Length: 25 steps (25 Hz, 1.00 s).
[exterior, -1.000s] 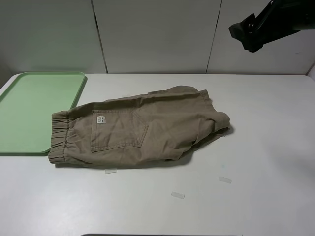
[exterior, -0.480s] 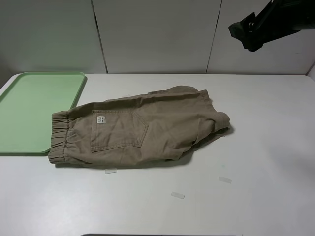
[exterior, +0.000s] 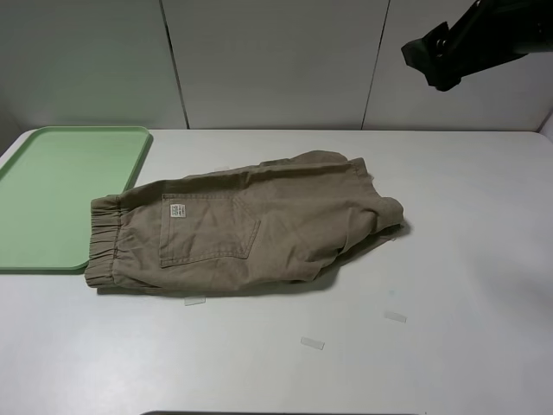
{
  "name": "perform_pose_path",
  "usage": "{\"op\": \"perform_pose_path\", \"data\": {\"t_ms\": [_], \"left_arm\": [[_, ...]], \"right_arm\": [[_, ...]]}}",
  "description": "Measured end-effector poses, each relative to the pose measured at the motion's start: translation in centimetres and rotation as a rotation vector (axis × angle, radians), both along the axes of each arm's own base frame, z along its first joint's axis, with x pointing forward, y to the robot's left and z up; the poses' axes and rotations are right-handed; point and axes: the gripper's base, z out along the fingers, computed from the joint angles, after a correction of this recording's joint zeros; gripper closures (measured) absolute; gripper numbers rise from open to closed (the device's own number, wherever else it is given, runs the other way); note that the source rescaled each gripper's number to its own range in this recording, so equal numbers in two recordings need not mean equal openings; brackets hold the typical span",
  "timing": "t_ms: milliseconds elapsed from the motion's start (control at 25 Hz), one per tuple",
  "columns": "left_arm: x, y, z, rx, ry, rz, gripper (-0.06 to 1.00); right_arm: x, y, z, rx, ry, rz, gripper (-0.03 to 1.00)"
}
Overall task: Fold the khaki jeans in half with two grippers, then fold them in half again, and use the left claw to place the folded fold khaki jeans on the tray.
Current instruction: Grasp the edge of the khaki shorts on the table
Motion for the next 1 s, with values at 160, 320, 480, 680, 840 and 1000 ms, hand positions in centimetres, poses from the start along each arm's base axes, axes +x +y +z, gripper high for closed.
{"op": "perform_pose_path", "data": {"t_ms": [160, 320, 480, 680, 840, 1000], "left_arm": [[0.0, 0.0, 0.0, 0.0, 0.0, 0.0, 0.14], [0.0, 0.0, 0.0, 0.0, 0.0, 0.0, 0.14], [0.0, 0.0, 0.0, 0.0, 0.0, 0.0, 0.14], [0.0, 0.0, 0.0, 0.0, 0.0, 0.0, 0.14], [0.0, 0.0, 0.0, 0.0, 0.0, 0.0, 0.14], [0.0, 0.0, 0.0, 0.0, 0.0, 0.0, 0.14]], "right_arm": [[-0.1, -0.2, -0.4, -0.014, 0.042, -0.02, 0.0], [-0.2, -0.4, -0.8, -0.006, 0.094, -0.045, 0.0], [-0.3, -0.4, -0.9, 0.008, 0.12, -0.058, 0.0], [0.1, -0.4, -2.2, -0.01, 0.2, -0.081, 0.0], [0.6, -0.2, -3.3, -0.012, 0.252, -0.09, 0.0], [0.9, -0.1, -3.9, 0.021, 0.286, -0.102, 0.0]]}}
